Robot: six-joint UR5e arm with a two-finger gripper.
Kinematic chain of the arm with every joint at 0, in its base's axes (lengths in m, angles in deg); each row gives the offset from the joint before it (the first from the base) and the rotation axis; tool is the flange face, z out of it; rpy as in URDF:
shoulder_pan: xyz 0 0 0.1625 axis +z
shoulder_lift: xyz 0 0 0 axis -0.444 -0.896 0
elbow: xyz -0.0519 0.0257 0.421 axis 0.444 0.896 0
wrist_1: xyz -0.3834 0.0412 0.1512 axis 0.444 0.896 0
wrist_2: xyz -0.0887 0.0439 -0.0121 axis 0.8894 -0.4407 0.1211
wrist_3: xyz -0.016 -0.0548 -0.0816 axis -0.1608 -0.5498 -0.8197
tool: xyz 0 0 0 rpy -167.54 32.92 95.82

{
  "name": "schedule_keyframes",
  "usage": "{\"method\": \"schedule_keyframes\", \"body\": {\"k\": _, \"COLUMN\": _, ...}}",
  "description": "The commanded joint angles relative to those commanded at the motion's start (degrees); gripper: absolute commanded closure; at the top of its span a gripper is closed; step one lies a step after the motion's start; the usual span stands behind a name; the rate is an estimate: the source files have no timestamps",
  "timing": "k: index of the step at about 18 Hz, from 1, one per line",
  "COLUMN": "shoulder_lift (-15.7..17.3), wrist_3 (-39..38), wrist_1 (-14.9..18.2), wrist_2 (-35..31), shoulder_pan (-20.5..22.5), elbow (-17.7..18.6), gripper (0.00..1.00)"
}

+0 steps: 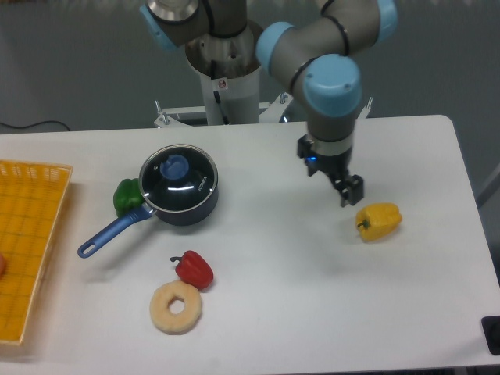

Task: Open the lid
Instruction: 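Move the open gripper over to the saucepan's glass lid knob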

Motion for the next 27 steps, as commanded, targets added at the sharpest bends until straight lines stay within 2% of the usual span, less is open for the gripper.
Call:
{"method": "schedule_keyframes", "body": {"k": 3, "shoulder_lift": 2.72, "wrist_3": -4.48, "wrist_1": 0.0, "wrist_2": 0.09, "shoulder_pan": -2.55, "elbow": 4.48, "gripper": 0.0}}
{"method": "schedule_keyframes", "body": {"k": 6, "shoulder_lift": 4.66, "wrist_3": -8.17, "wrist_1": 0.35, "wrist_2": 0.0, "shoulder_pan": -4.31, "elbow": 6.16, "gripper": 0.0}}
{"method": "schedule_keyframes", "body": {"k": 8, "shoulder_lift": 4.84, "wrist_3": -13.87, "wrist_1": 0.44, "wrist_2": 0.0, "shoulder_pan": -5.98, "elbow": 6.25, "gripper": 0.0}}
{"method": "schedule_keyframes", "body": {"k": 14, "shoulder_lift": 4.49, "wrist_3": -23.2, "wrist_1": 0.35, "wrist_2": -0.18, "shoulder_pan": -10.99, "elbow": 5.9, "gripper": 0.0}}
{"method": "schedule_keyframes", "body": {"k": 17, "shoulder_lift": 4.75, "wrist_3": -23.65, "wrist_1": 0.35, "wrist_2": -1.23, "shoulder_pan": -12.84, "elbow": 7.13, "gripper": 0.0}}
{"method": "schedule_keyframes", "body": {"k": 27, "shoulder_lift": 4.84, "wrist_3": -29.27, "wrist_1": 0.44, "wrist_2": -1.41, "shoulder_pan": -20.13, "elbow": 6.43, "gripper": 0.0}}
